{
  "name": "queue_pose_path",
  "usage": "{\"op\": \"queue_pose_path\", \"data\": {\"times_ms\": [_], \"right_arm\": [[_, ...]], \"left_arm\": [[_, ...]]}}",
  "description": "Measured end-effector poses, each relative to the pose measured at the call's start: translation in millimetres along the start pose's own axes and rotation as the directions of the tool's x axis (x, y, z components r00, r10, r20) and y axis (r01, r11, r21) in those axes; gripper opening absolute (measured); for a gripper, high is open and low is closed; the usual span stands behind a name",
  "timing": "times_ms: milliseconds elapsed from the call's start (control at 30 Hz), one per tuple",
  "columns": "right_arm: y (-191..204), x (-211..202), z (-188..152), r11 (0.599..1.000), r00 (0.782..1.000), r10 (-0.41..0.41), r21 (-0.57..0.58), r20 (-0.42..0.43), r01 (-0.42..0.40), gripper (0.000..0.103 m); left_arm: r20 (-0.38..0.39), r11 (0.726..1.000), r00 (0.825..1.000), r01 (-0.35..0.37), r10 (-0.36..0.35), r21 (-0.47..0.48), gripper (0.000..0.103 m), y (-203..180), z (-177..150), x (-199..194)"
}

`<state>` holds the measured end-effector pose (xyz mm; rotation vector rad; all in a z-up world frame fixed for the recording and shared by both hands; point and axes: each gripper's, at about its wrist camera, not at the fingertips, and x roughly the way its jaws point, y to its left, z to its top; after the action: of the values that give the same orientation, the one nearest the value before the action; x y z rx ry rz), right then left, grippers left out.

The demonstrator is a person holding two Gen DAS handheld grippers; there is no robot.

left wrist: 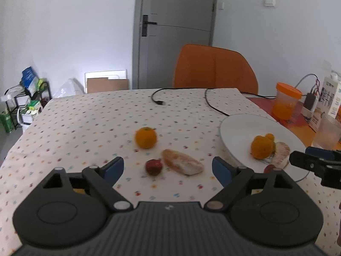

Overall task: Organize fruits
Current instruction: 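Move both open tools back from the plate toward the remaining fruit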

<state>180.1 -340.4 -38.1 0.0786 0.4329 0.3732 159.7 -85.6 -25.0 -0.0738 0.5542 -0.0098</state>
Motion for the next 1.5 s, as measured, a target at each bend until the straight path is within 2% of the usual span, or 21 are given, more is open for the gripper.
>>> {"op": "queue_pose_path", "data": {"times_ms": [67,267,433,533,767,933,1067,1500], "right_arm": [[5.9,0.2,-0.6,1.000,1.000,0.009,-0.005,-0.001,-0.009,0.076],[19.3,-1.2,0.1,0.999,0.999,0.049,-0.014,0.001,-0.049,0.089],[30.3,-3.9,1.3,0.997,0.997,0.076,-0.030,0.004,-0.076,0.103],[38.8,-4.4,0.6,0.995,0.996,0.089,-0.044,-0.011,-0.090,0.103],[54.9,-2.3,-1.4,0.994,0.994,0.105,-0.024,-0.029,-0.106,0.103],[63.7,1.1,-2.3,0.994,0.993,0.109,-0.024,-0.042,-0.110,0.103],[70.9,3.3,-2.9,0.992,0.991,0.120,-0.032,-0.054,-0.122,0.103],[93.4,16.9,-4.5,0.982,0.981,0.172,-0.058,-0.093,-0.178,0.103]], "left_arm": [[-0.005,1.000,1.000,-0.011,0.011,-0.011,0.093,7.1,-1.6,-3.8],[-0.024,0.996,0.998,-0.064,0.063,-0.060,0.097,26.9,-6.8,-18.4],[-0.022,0.993,0.998,-0.064,0.062,-0.100,0.099,41.7,-12.0,-32.7],[-0.011,0.990,0.997,-0.071,0.070,-0.123,0.103,49.3,-14.3,-40.2],[0.023,0.987,0.996,-0.078,0.082,-0.138,0.103,62.1,-17.9,-53.6],[0.040,0.985,0.997,-0.054,0.061,-0.165,0.103,71.7,-21.2,-60.7],[0.054,0.984,0.995,-0.074,0.084,-0.159,0.103,76.1,-24.1,-64.0],[0.029,0.988,0.998,-0.058,0.063,-0.144,0.103,87.3,-31.0,-59.8]]}}
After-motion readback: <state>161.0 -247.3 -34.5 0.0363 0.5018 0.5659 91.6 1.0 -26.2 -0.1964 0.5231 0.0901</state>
